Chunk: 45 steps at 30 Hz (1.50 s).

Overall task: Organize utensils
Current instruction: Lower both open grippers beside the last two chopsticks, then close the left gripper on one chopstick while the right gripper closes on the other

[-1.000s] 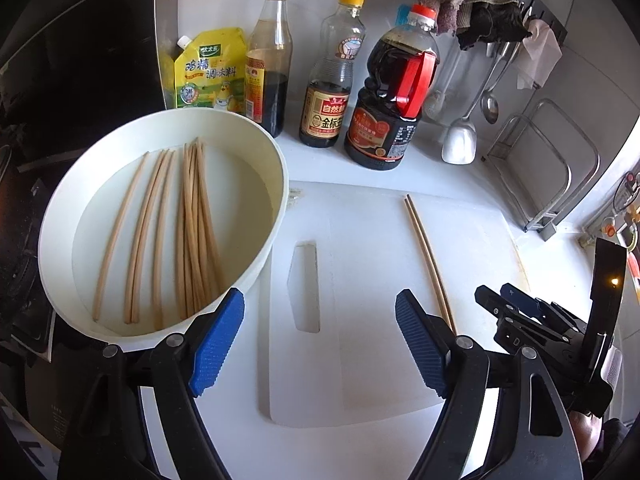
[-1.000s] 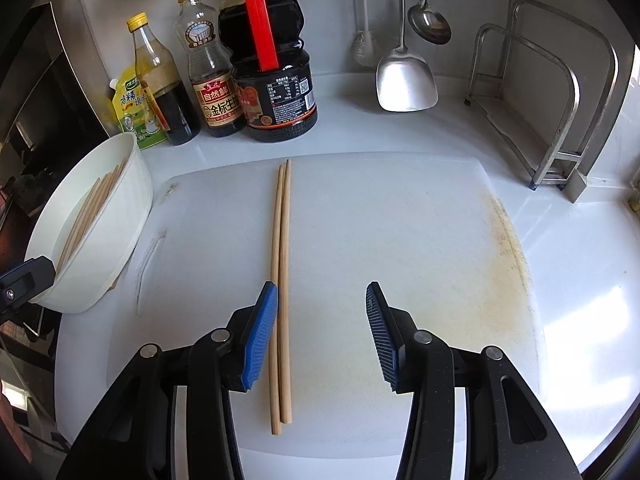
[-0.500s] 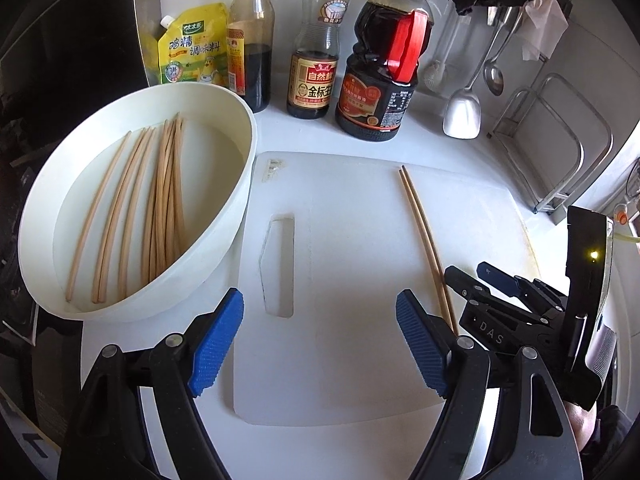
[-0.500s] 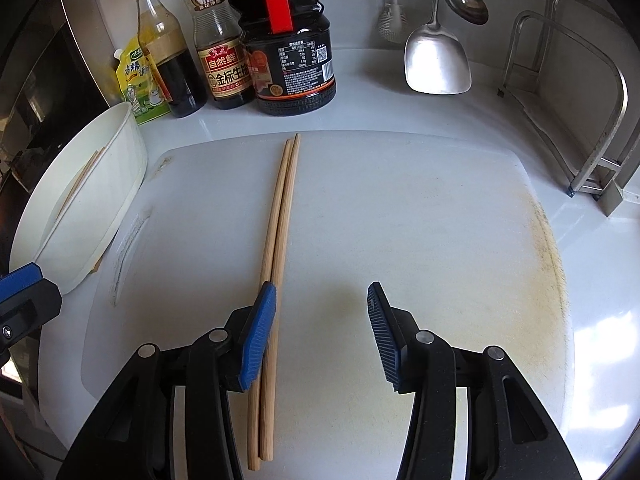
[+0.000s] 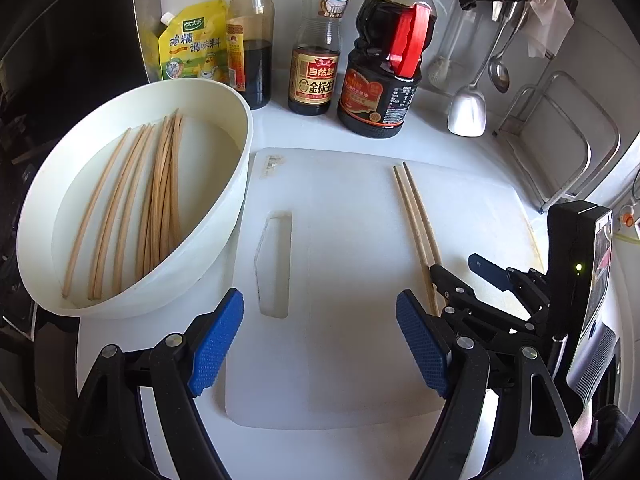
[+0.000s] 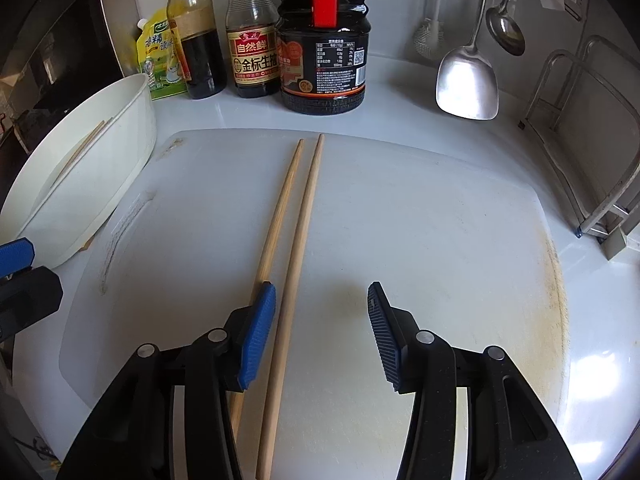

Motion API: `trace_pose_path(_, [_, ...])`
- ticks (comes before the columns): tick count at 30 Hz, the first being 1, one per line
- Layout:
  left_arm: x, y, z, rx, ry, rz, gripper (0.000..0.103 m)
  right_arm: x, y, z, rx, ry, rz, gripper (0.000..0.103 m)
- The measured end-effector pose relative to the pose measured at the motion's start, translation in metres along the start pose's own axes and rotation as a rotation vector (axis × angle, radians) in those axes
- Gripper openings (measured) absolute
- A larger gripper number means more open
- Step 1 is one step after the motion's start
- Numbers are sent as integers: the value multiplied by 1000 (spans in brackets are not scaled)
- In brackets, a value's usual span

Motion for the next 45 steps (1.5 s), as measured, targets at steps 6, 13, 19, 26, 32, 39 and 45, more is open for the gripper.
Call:
trace_pose_path(6, [4, 14, 8, -5, -5, 1, 77, 0, -4, -2, 38, 8, -35, 14])
trace_pose_path(13, [13, 41, 29, -11, -15, 15, 77, -3, 14, -6, 59, 20, -18, 7])
trace_pose_path(19, [10, 61, 54, 1, -36, 16, 77, -11, 57, -14, 21, 29, 38, 7])
trace_pose_path(26, [7, 71, 78, 36, -59, 14, 77, -20, 88, -21, 19, 36, 78, 7])
trace_pose_path(32, [4, 73, 85, 68, -65, 25, 78, -20, 96, -24, -2, 44, 73, 11])
trace_pose_path(39, [5, 75, 86, 98, -46, 37, 77, -18, 97, -20, -10, 49, 60, 23])
trace_pose_path(45, [8, 85, 81, 77, -25, 68, 33, -18, 95, -19, -1, 46, 48, 19])
Point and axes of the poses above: each gripper's, at about its wrist camera, not at the fingertips, and z roughly the way its jaws point, y to its right, x to its top, the point moved 9 cm from there along z, roughly the way its jaws point, and after that the axes turned 5 degrees about z, right-handed, at the moved point
